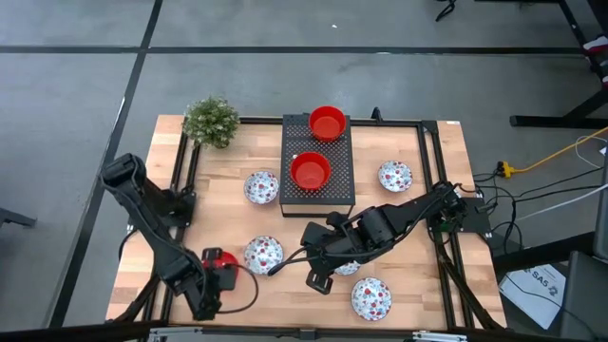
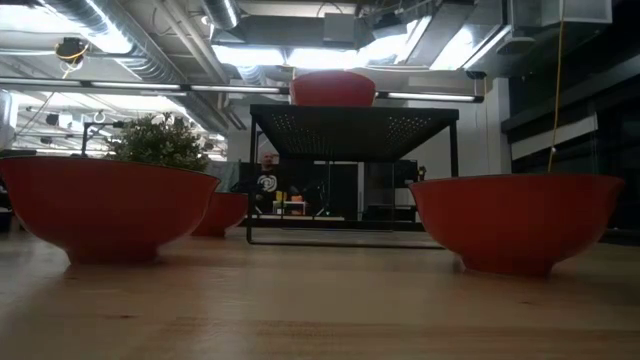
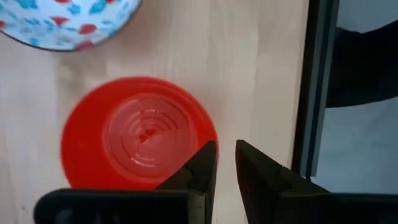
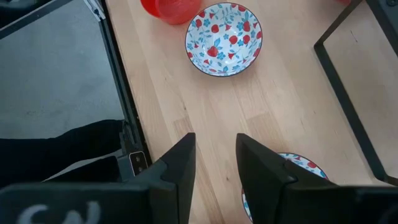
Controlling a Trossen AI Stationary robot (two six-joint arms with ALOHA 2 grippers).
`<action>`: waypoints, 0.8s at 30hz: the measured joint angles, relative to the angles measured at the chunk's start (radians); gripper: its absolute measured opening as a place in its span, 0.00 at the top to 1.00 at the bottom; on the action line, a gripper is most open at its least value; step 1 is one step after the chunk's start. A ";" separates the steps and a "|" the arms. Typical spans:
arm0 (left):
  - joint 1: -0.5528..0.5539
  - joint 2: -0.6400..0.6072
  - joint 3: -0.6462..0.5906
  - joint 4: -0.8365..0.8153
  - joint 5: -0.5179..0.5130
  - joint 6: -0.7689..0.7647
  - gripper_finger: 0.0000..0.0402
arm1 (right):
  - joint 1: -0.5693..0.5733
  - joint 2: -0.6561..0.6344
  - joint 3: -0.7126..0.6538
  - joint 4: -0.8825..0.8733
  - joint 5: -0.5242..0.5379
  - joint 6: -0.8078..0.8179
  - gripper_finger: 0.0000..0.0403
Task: Pick & Place Mini bowls
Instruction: Stack the red bowl on top of the bottom red bowls on the shelf
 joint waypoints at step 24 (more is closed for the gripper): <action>-0.022 0.199 0.000 0.005 -0.022 -0.045 0.87 | 0.000 0.000 0.000 0.000 0.000 0.000 0.71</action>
